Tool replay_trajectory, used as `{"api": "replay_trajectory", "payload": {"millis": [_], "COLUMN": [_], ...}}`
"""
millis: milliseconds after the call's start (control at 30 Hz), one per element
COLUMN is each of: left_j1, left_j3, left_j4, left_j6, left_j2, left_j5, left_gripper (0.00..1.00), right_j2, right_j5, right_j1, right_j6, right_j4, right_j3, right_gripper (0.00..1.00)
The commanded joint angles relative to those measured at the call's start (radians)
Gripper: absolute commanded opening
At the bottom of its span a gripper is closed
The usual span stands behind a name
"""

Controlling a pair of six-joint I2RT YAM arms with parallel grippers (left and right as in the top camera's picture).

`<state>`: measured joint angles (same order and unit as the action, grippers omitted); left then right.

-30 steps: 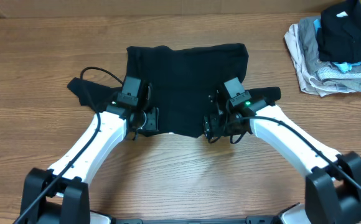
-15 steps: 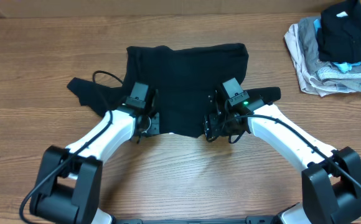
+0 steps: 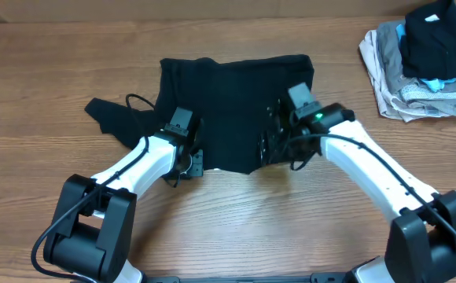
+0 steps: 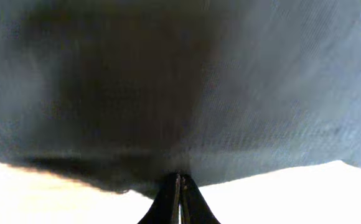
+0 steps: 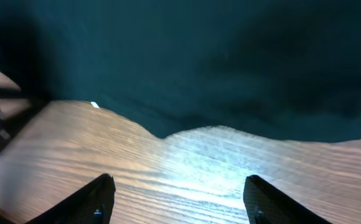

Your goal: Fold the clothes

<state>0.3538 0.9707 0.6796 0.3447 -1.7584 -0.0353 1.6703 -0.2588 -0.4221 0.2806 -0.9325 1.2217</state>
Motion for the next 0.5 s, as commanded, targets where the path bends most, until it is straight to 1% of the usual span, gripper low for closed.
{"api": "replay_trajectory", "payload": {"millis": [0, 100, 267, 367, 467], "left_j1": [0.008, 0.008, 0.01, 0.008, 0.008], "left_j3": [-0.022, -0.022, -0.022, -0.016, 0.017], "left_j4": [0.085, 0.161, 0.233, 0.207, 0.166], "left_j6": [0.021, 0.003, 0.003, 0.004, 0.004], "left_j2": [-0.041, -0.041, -0.04, -0.04, -0.037], "left_j5": [-0.089, -0.149, -0.157, -0.149, -0.149], "left_gripper": [0.04, 0.04, 0.04, 0.04, 0.04], "right_j2": [-0.046, -0.045, -0.041, -0.036, -0.036], "right_j5": [-0.005, -0.008, -0.01, -0.008, -0.007], "right_j1": [0.046, 0.075, 0.087, 0.087, 0.087], "right_j6": [0.0, -0.027, -0.073, -0.072, -0.072], "right_j4": [-0.024, -0.014, 0.098, 0.148, 0.162], "right_j3": [0.092, 0.134, 0.143, 0.143, 0.143], "right_gripper": [0.71, 0.71, 0.71, 0.71, 0.71]}}
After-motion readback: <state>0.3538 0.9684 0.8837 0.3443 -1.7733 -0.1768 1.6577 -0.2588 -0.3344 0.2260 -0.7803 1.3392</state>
